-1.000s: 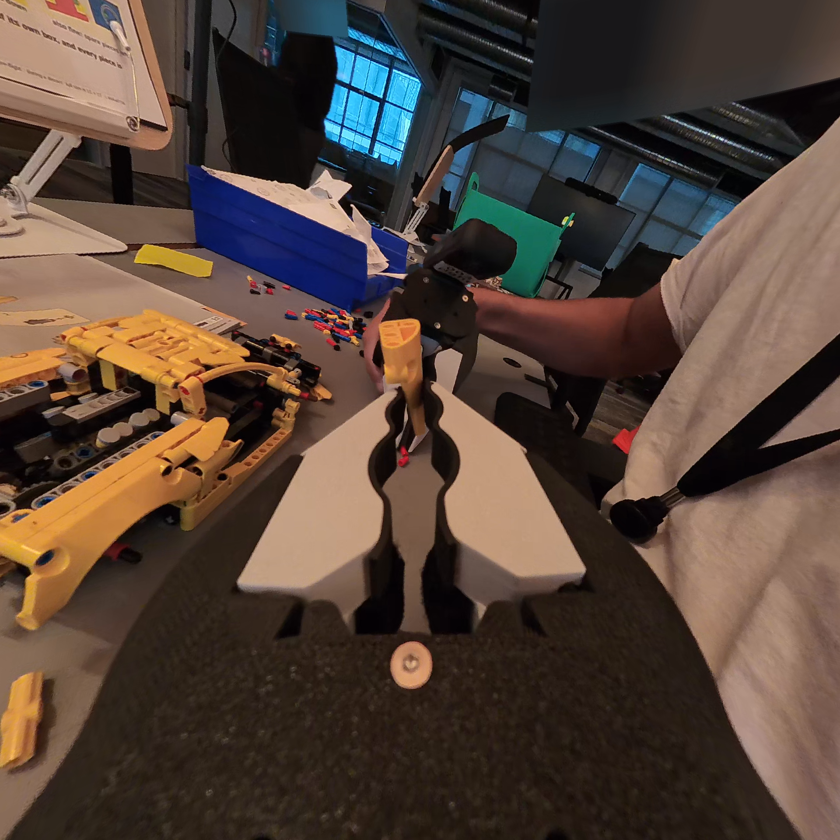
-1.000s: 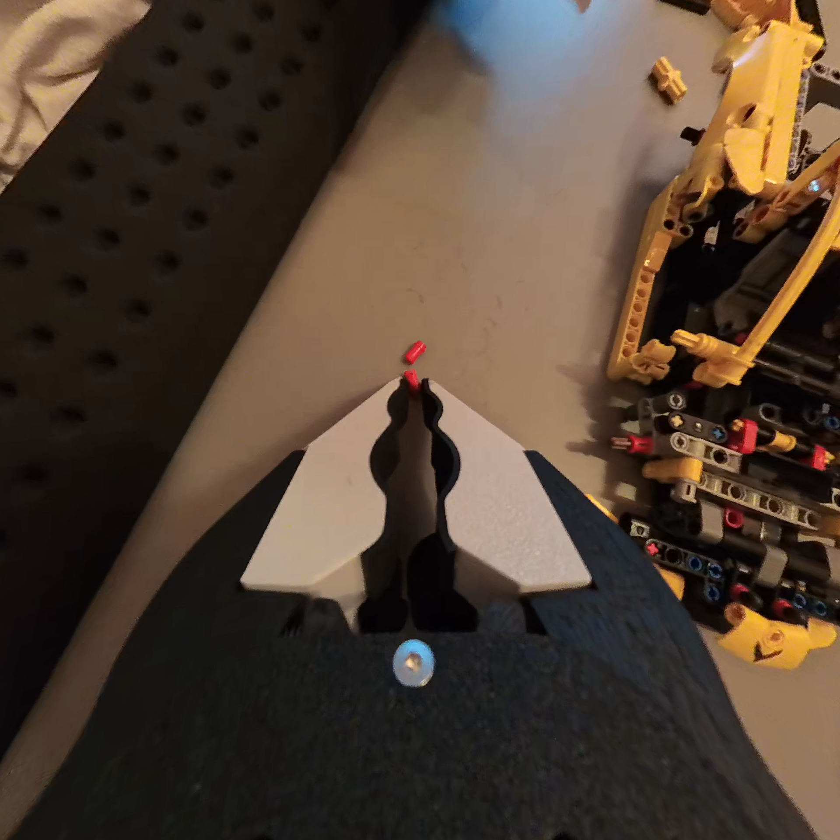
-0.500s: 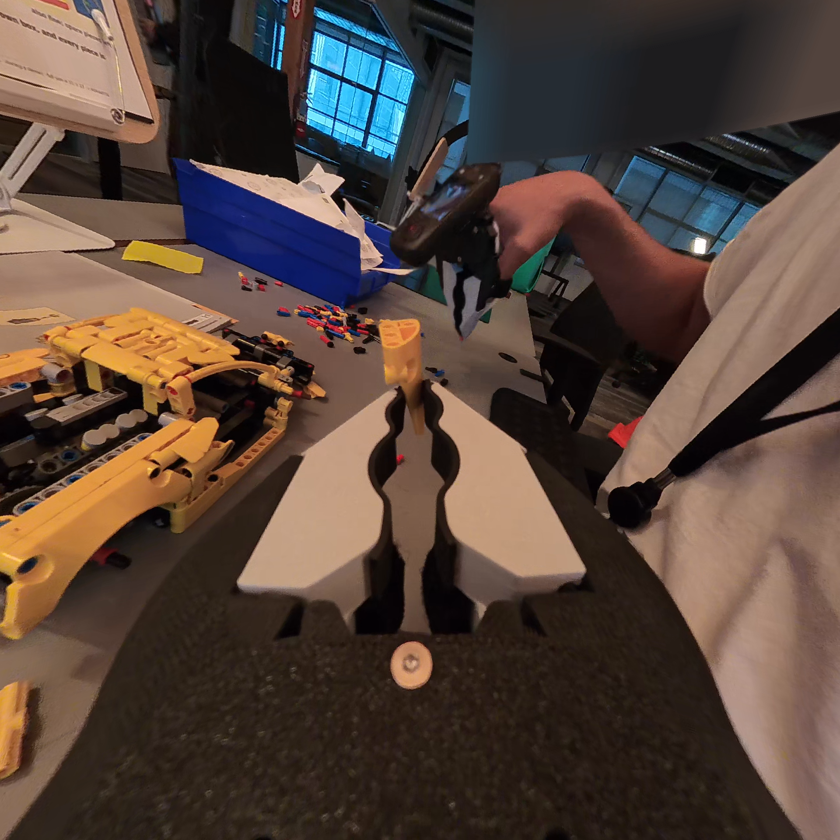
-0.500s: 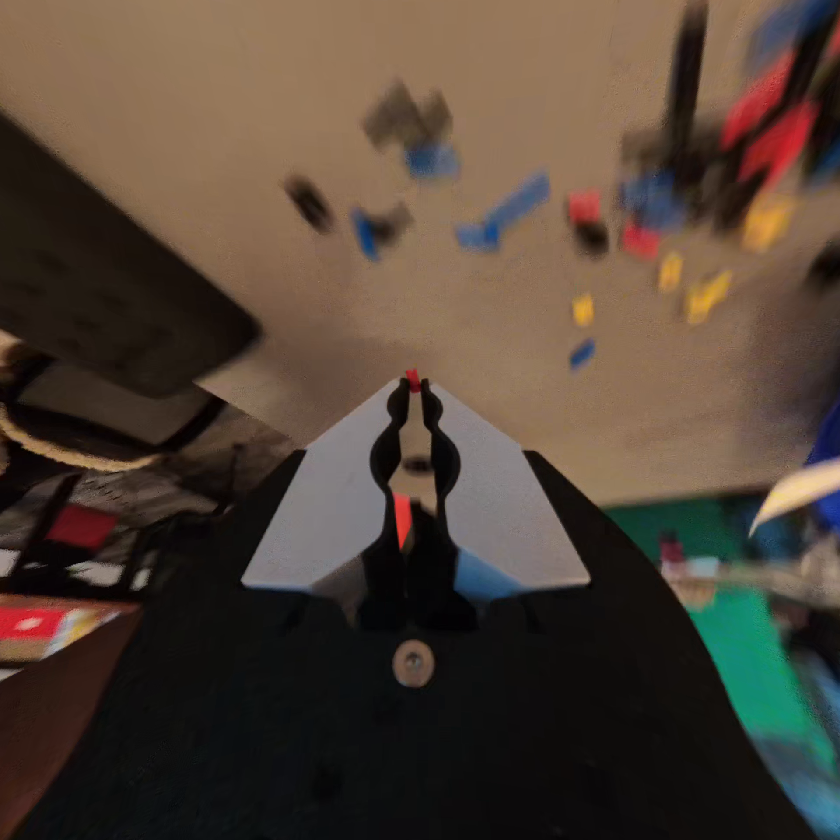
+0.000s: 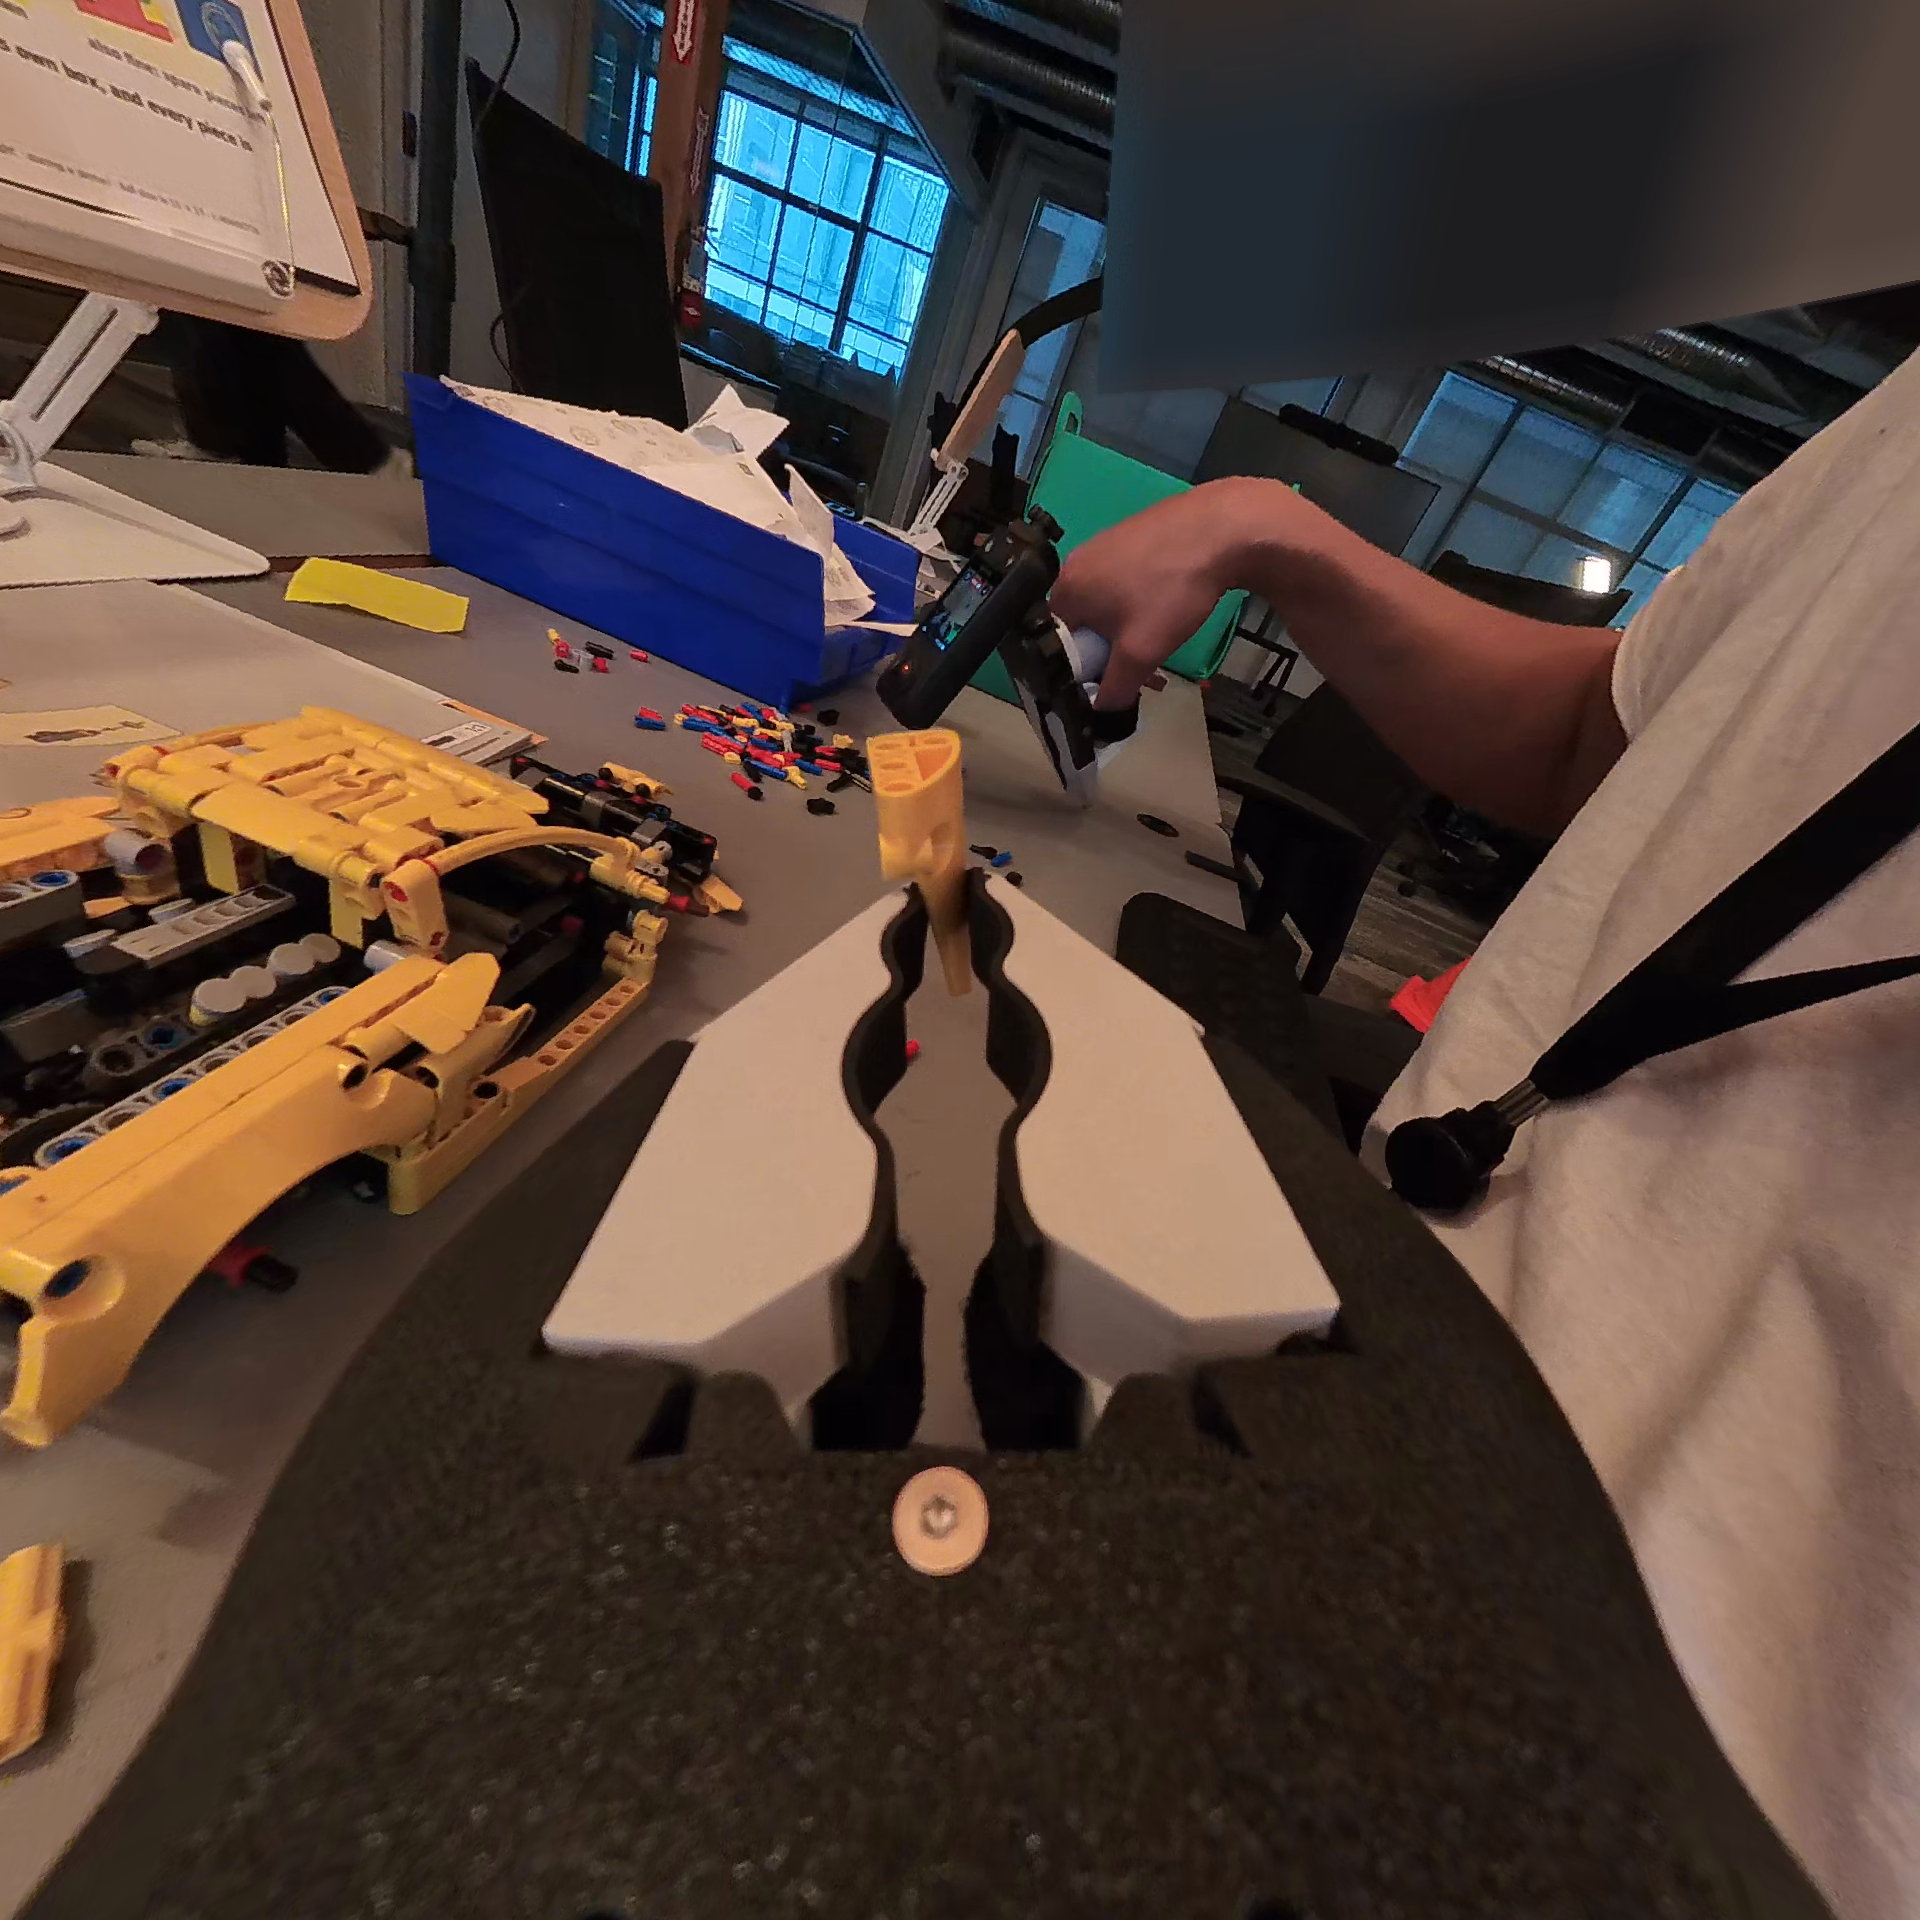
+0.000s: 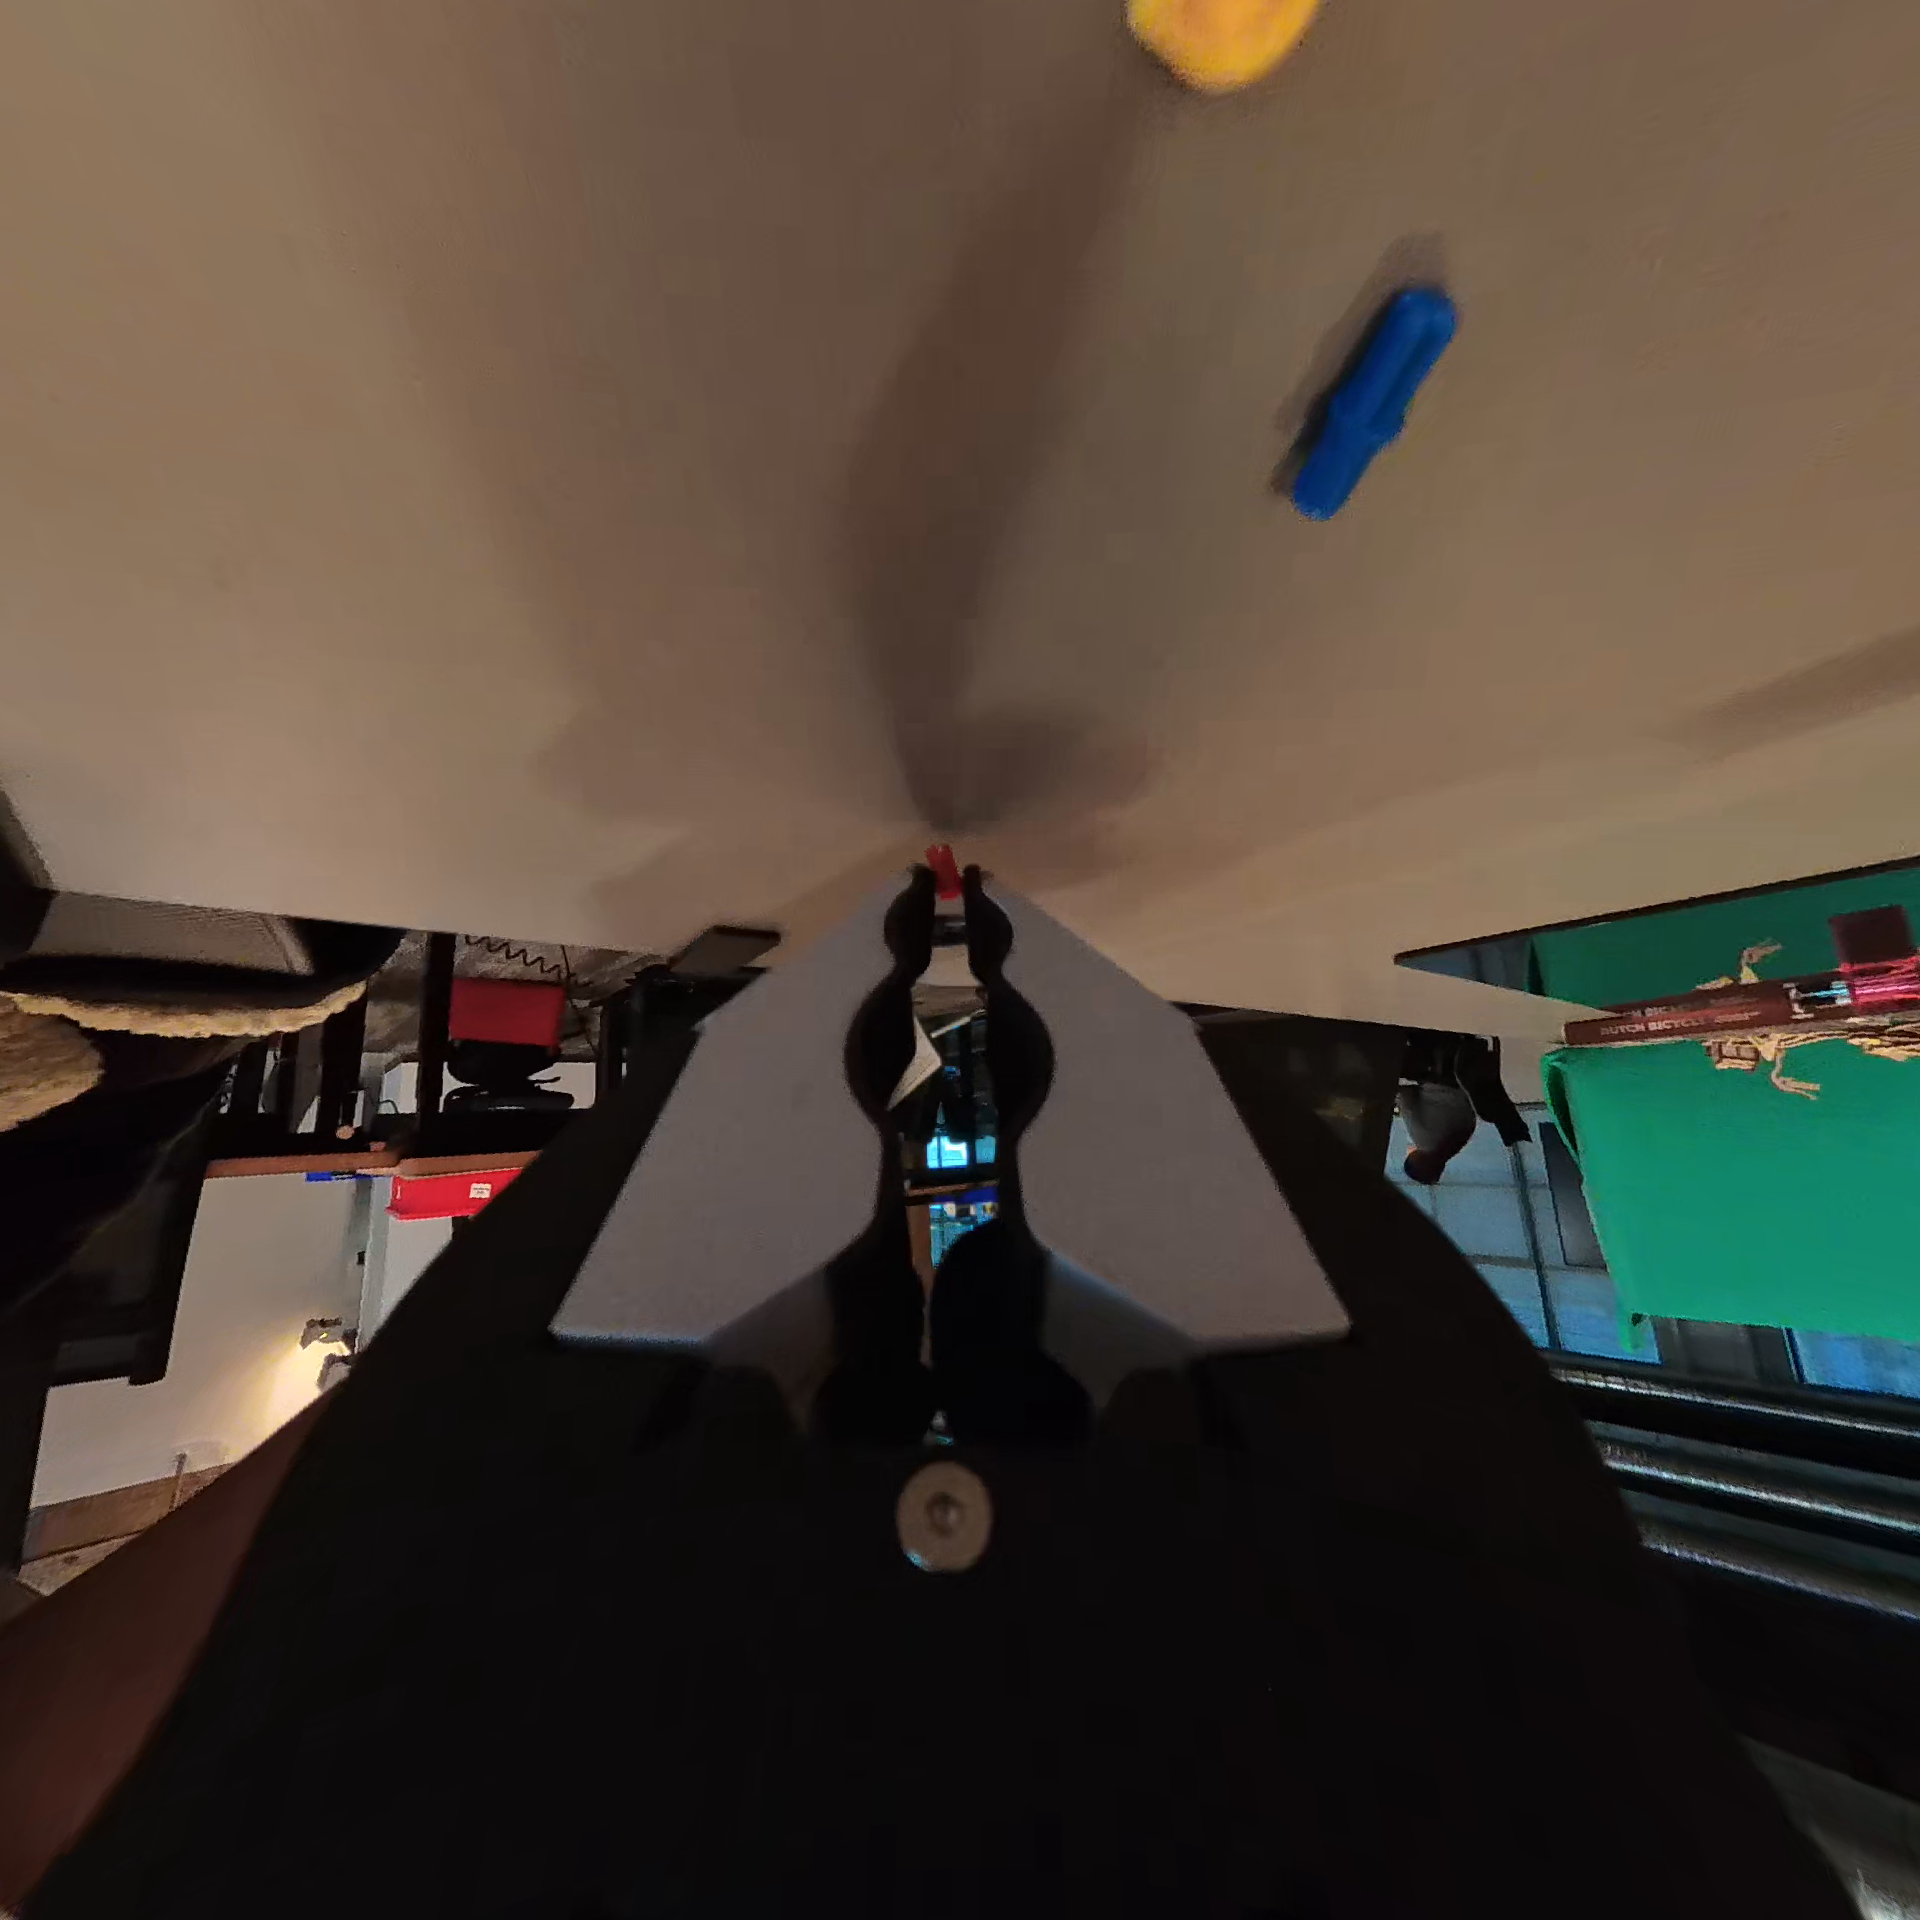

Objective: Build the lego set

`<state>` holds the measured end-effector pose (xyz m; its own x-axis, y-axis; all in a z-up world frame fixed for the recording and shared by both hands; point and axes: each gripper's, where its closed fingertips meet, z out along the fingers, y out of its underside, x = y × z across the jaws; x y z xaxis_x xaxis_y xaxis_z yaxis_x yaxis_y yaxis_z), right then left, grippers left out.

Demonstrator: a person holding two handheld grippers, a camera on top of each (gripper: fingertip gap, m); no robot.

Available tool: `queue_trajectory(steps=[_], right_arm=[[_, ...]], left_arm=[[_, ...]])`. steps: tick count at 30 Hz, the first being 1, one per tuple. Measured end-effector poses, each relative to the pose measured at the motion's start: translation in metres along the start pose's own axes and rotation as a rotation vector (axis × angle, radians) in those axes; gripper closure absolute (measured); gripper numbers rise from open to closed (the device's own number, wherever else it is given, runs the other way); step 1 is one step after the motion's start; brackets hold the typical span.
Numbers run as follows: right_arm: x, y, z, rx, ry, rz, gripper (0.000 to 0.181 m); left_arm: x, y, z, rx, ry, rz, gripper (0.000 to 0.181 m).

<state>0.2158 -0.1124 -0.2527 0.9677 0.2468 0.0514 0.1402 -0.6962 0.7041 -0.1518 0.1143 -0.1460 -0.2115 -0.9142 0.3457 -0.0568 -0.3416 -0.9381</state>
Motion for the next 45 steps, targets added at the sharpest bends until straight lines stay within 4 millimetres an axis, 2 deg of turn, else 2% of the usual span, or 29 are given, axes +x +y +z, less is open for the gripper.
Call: queue_trajectory(steps=[11, 16, 19, 23, 27, 29, 34, 45], right_arm=[[0.000, -0.005, 0.000, 0.030, 0.003, -0.018, 0.177], [-0.003, -0.003, 0.002, 0.039, -0.008, -0.027, 0.160], [-0.001, 0.005, -0.001, 0.079, -0.003, -0.029, 0.157], [0.007, 0.012, -0.010, 0.281, 0.005, -0.006, 0.156], [0.000, 0.007, -0.010, 0.543, -0.004, -0.066, 0.154], [-0.003, 0.002, -0.011, 0.691, 0.026, -0.086, 0.160], [-0.001, -0.005, -0.010, 0.936, 0.023, -0.028, 0.161], [0.002, -0.012, -0.006, 1.011, 0.009, -0.010, 0.171]], left_arm=[[0.000, 0.001, 0.001, -0.005, 0.003, 0.001, 0.174], [0.001, 0.001, 0.001, -0.007, 0.005, 0.001, 0.174], [0.000, 0.001, 0.000, -0.005, 0.003, 0.001, 0.174], [0.000, 0.001, 0.000, 0.000, 0.004, -0.003, 0.174], [0.001, 0.002, 0.001, -0.007, 0.011, -0.002, 0.174], [0.001, 0.002, 0.001, -0.007, 0.012, -0.003, 0.174], [0.002, 0.002, 0.002, -0.008, 0.018, -0.007, 0.174], [0.001, 0.004, 0.002, -0.016, 0.012, -0.006, 0.174]])
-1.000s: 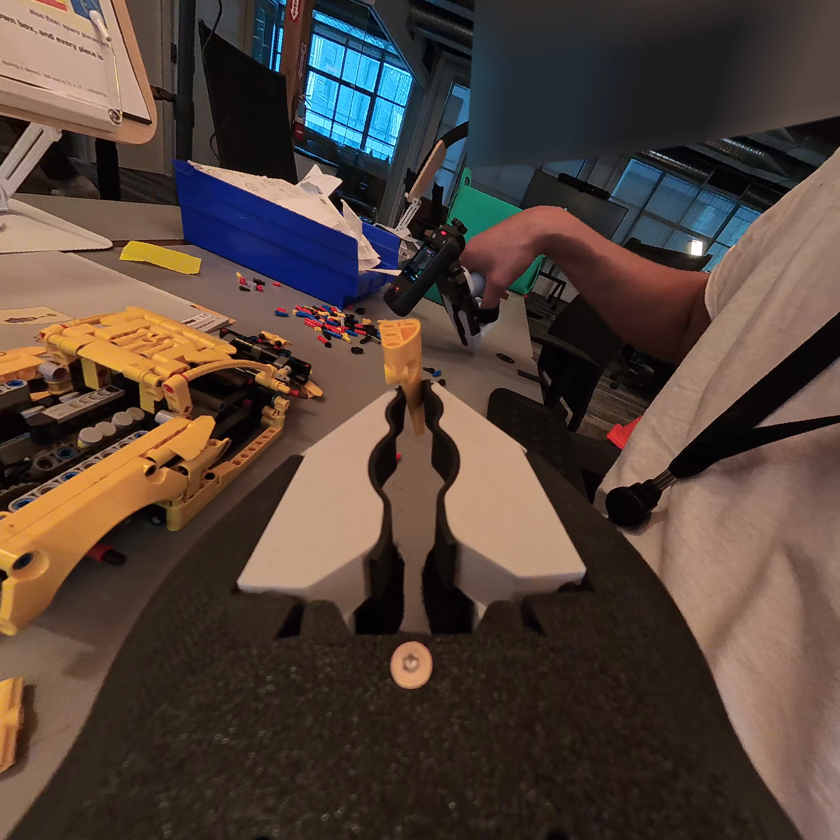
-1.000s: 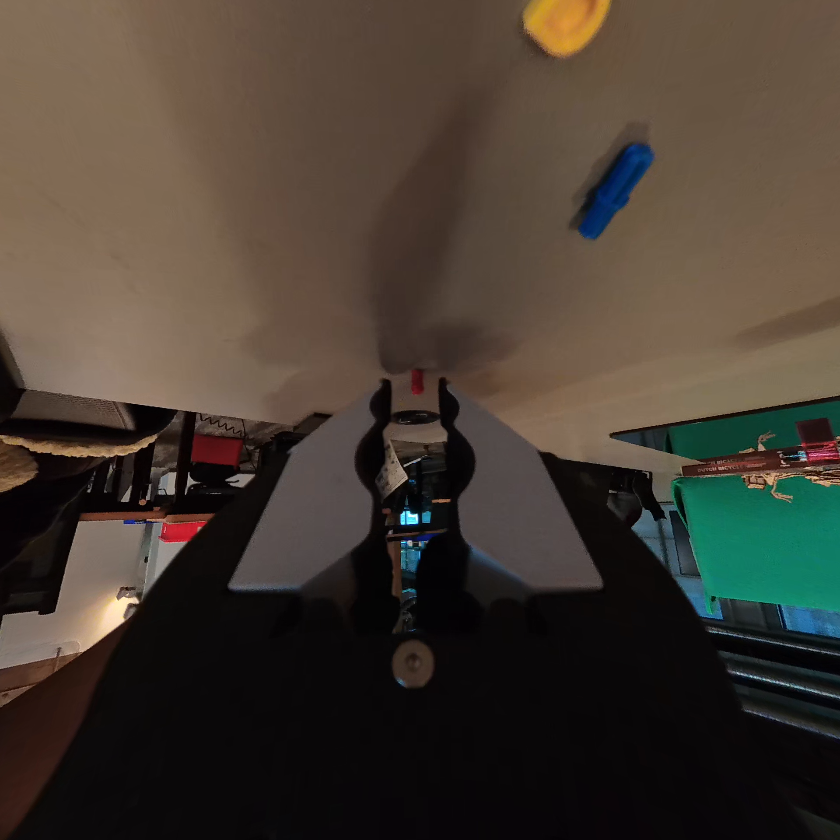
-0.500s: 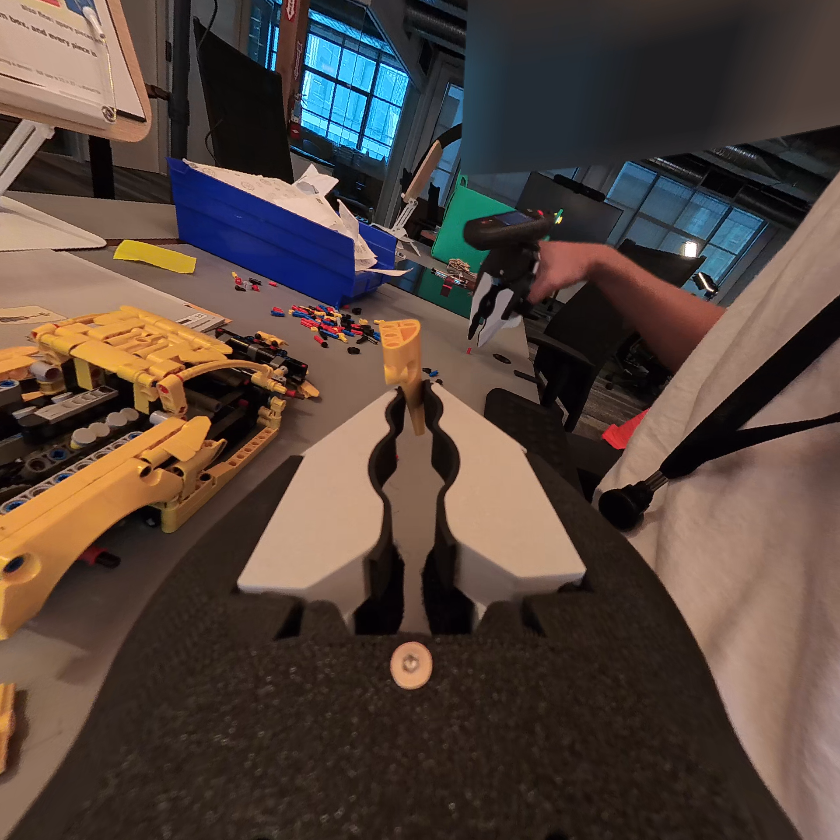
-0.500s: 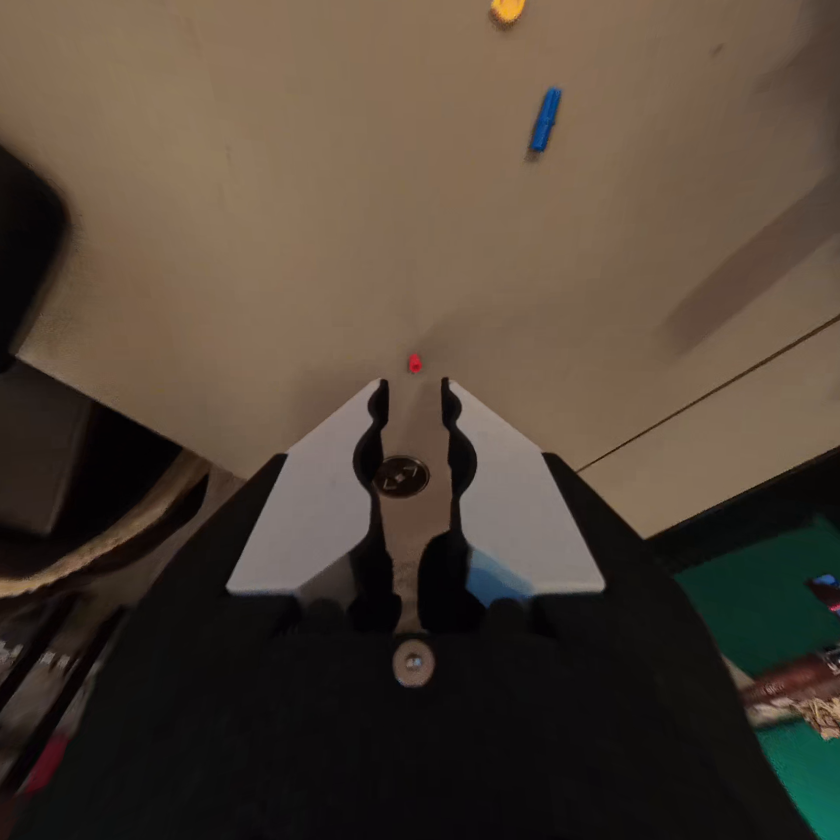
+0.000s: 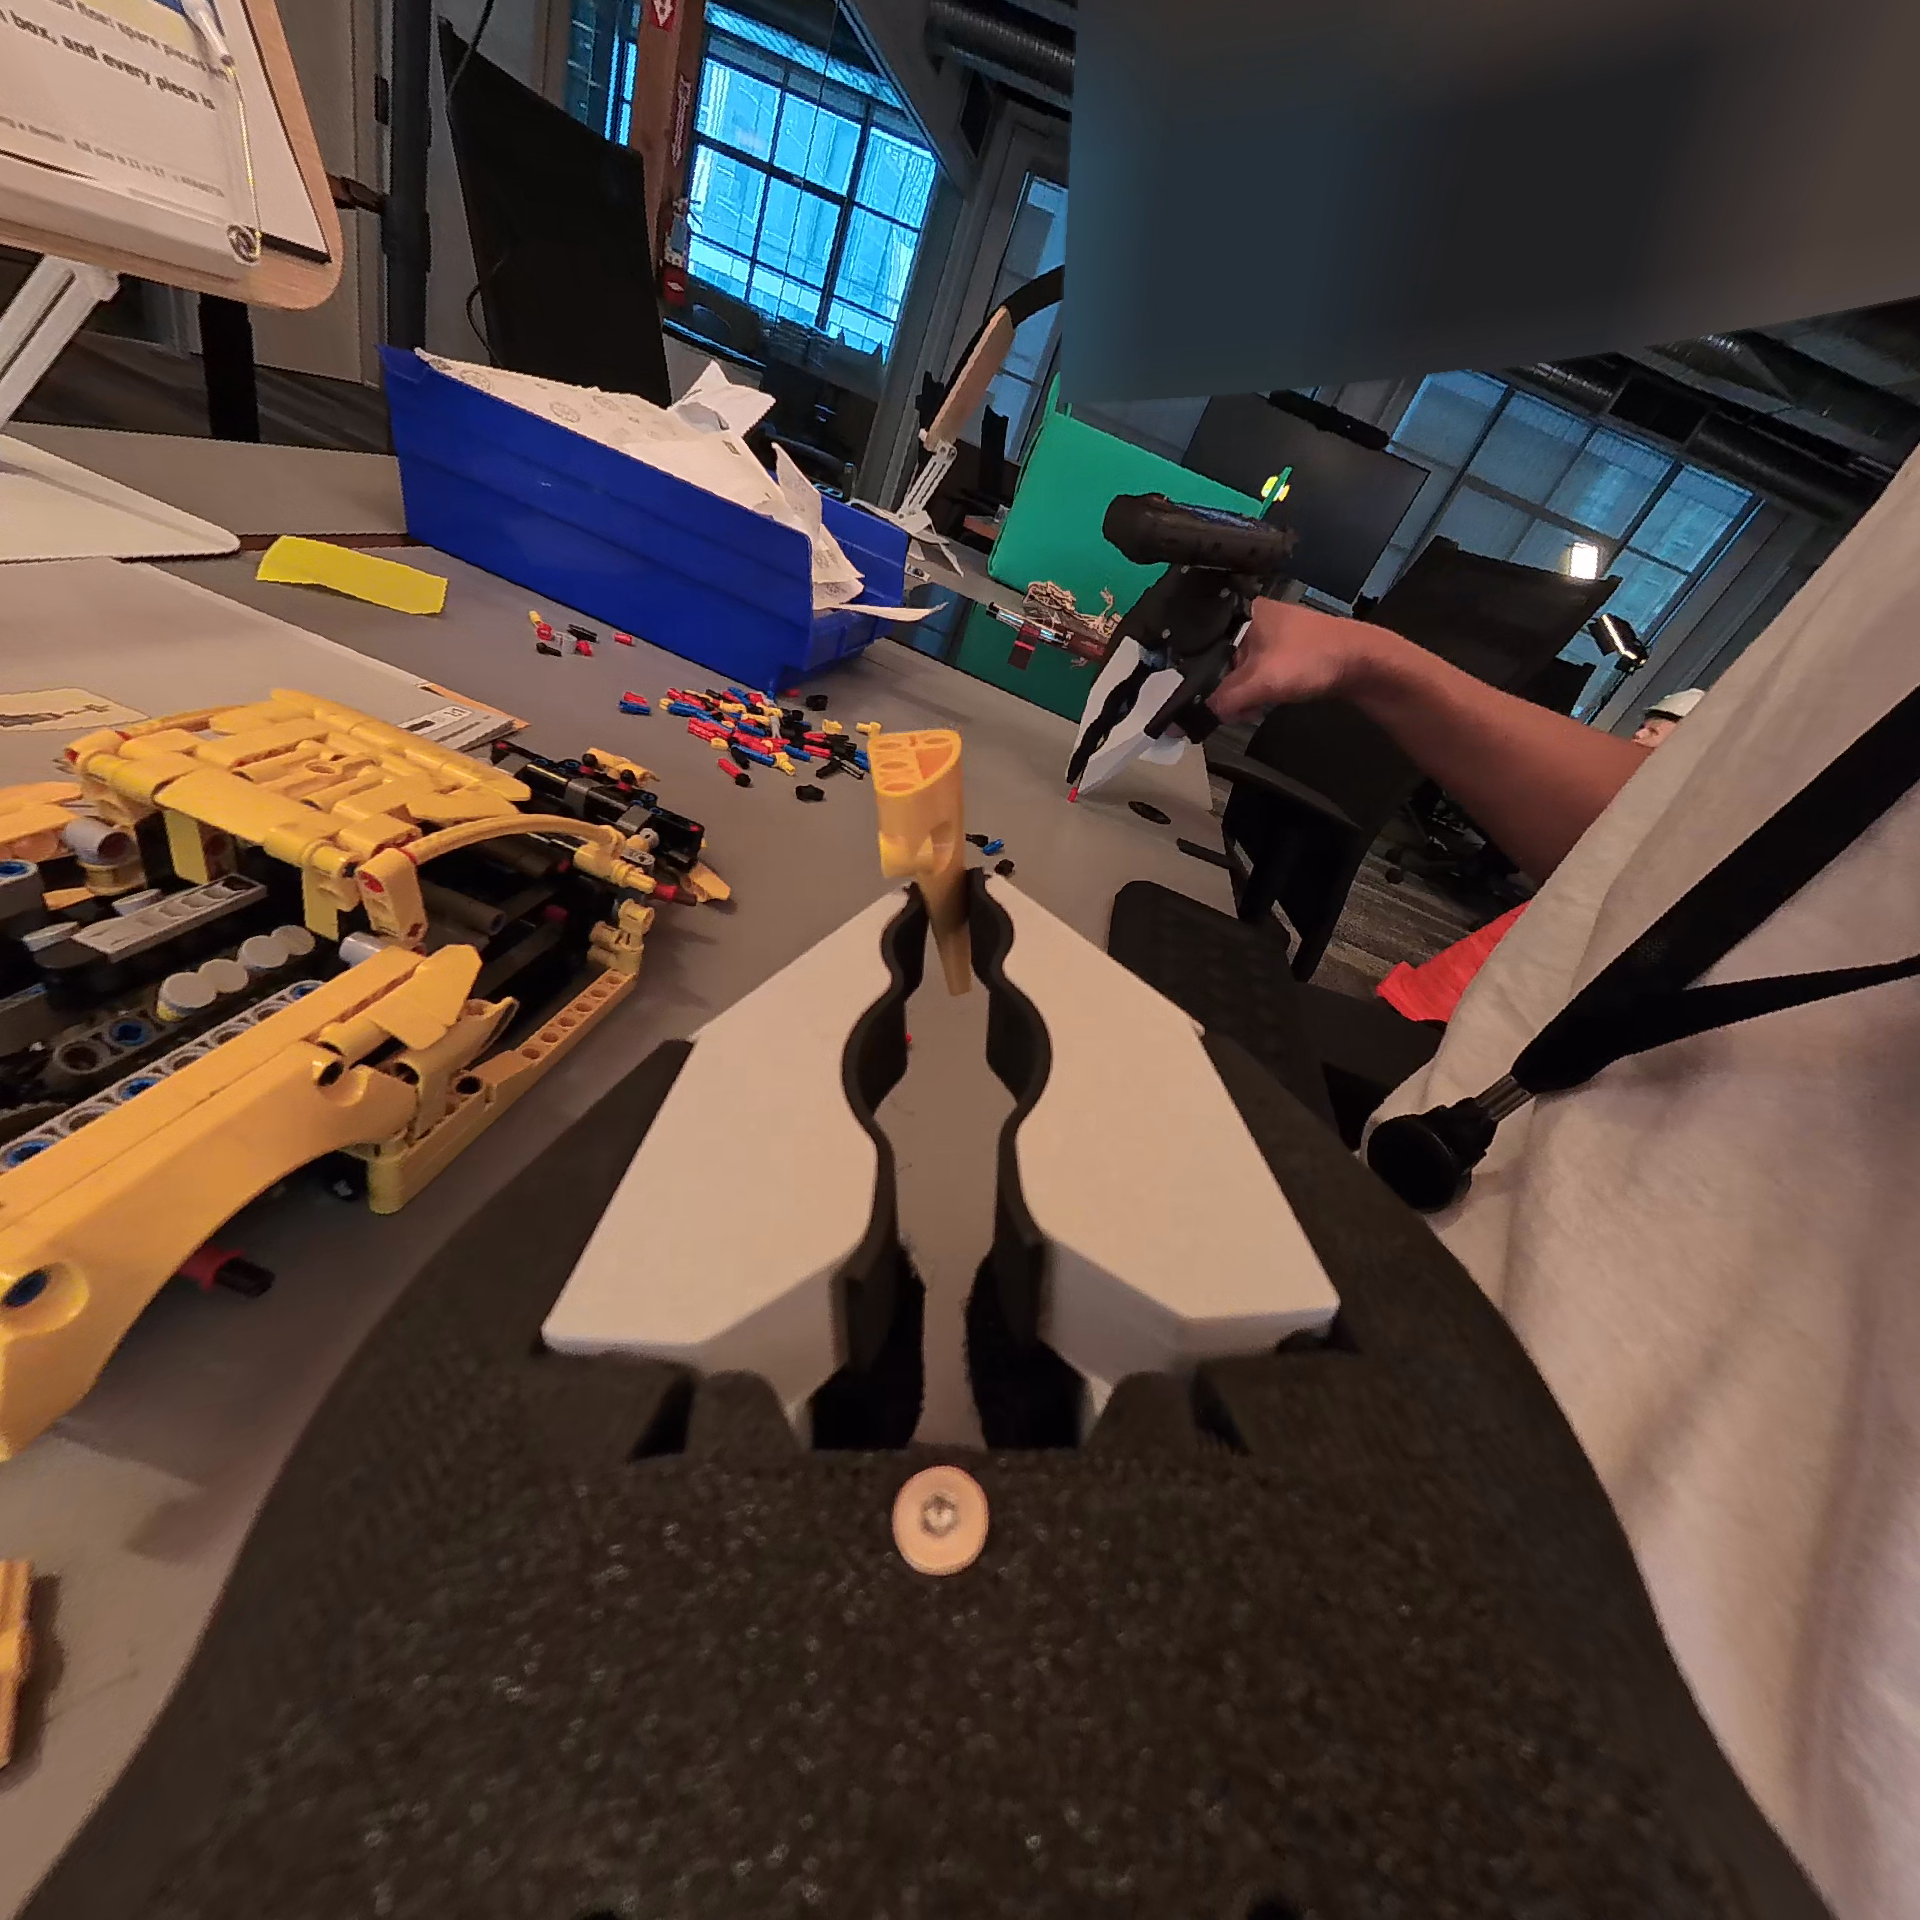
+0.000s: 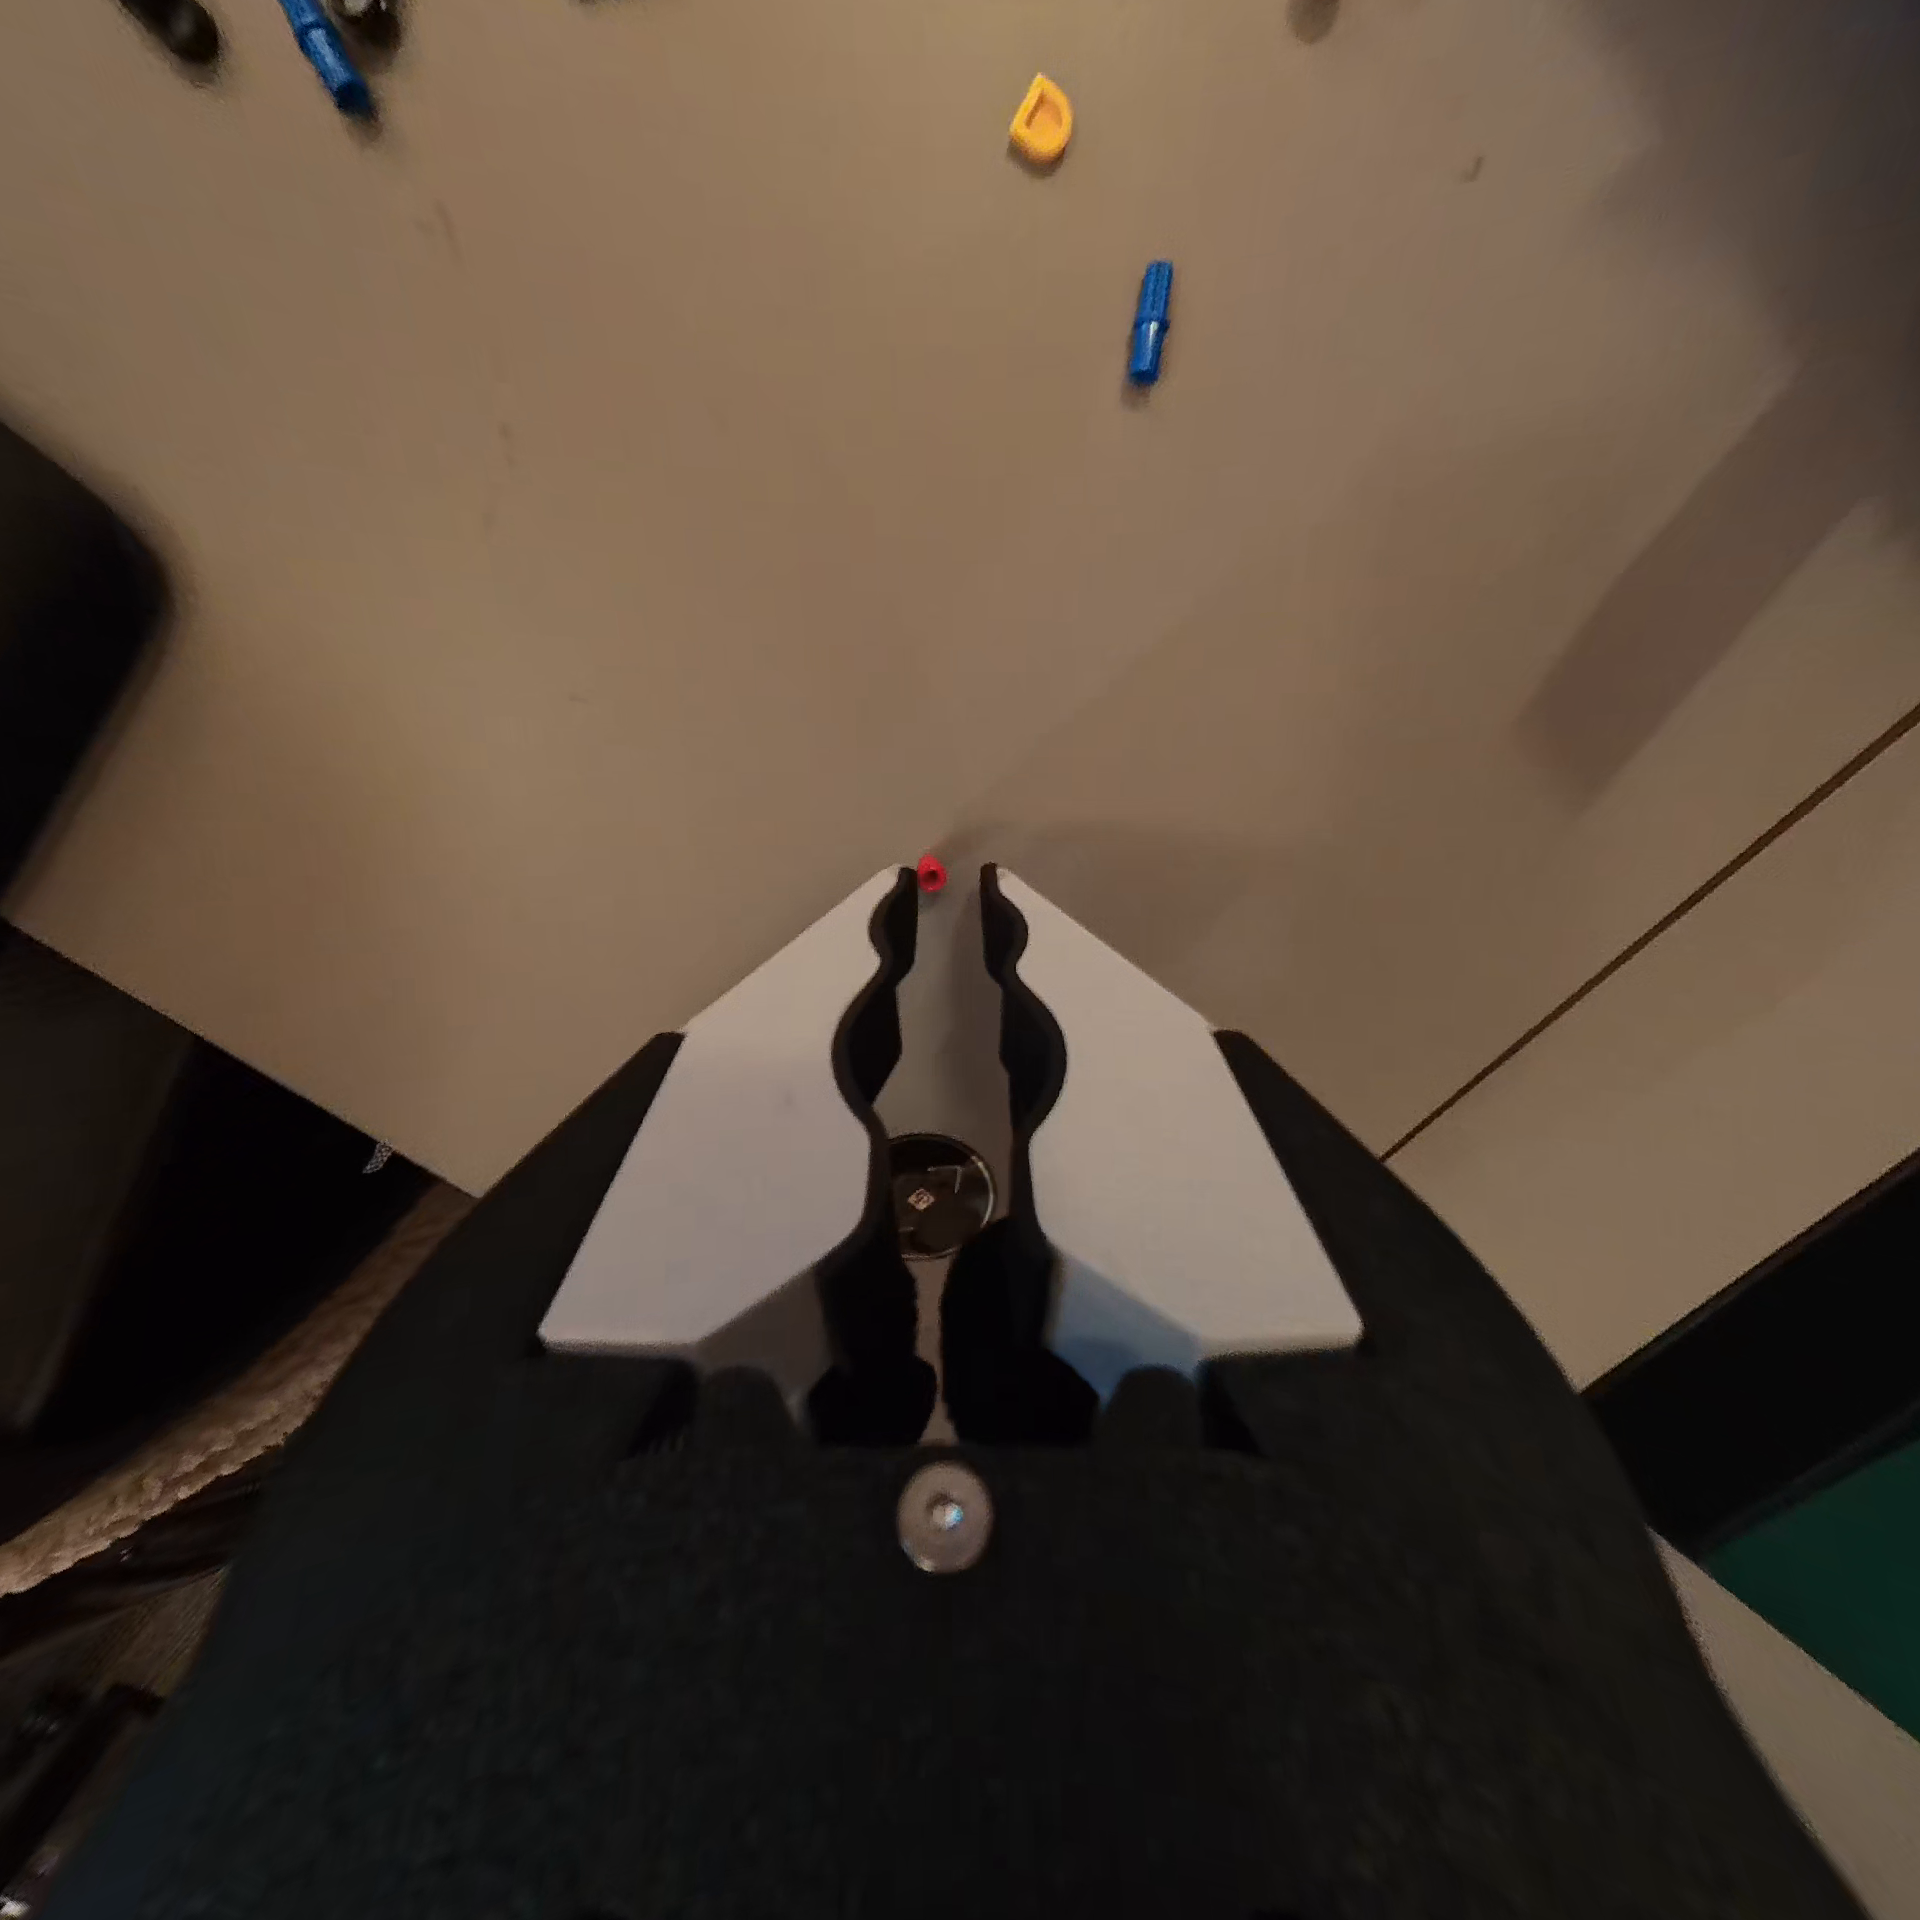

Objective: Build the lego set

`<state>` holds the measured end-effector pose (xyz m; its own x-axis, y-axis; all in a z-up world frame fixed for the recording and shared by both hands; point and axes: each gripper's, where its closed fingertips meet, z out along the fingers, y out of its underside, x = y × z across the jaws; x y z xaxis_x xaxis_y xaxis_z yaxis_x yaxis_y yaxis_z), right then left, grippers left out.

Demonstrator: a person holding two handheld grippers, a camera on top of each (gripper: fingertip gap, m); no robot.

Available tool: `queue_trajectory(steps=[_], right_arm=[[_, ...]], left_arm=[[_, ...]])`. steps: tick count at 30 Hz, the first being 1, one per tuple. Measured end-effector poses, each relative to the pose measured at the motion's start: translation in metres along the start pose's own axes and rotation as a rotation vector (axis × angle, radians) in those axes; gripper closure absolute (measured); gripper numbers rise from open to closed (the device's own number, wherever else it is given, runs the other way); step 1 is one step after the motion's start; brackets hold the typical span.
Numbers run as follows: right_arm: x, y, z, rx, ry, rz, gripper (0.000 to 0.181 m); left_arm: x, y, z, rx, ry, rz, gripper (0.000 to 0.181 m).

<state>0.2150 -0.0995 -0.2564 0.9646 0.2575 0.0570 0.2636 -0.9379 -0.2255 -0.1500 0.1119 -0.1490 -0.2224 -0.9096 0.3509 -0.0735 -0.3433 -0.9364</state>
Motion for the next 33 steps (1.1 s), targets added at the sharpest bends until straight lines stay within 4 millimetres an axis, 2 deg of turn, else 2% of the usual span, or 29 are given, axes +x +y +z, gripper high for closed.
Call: queue_trajectory(steps=[11, 18, 33], right_arm=[[-0.0027, -0.0040, 0.0011, -0.008, -0.015, -0.023, 0.178], [-0.0025, -0.0020, 0.0012, -0.018, -0.012, -0.025, 0.169], [-0.0033, -0.0004, 0.0026, -0.021, -0.013, -0.017, 0.170]], left_arm=[[-0.0002, 0.0003, 0.0002, -0.002, -0.001, 0.002, 0.174], [-0.0002, 0.0001, 0.0000, 0.000, -0.001, 0.001, 0.174], [0.0007, 0.0011, 0.0007, -0.007, 0.004, 0.003, 0.174]])
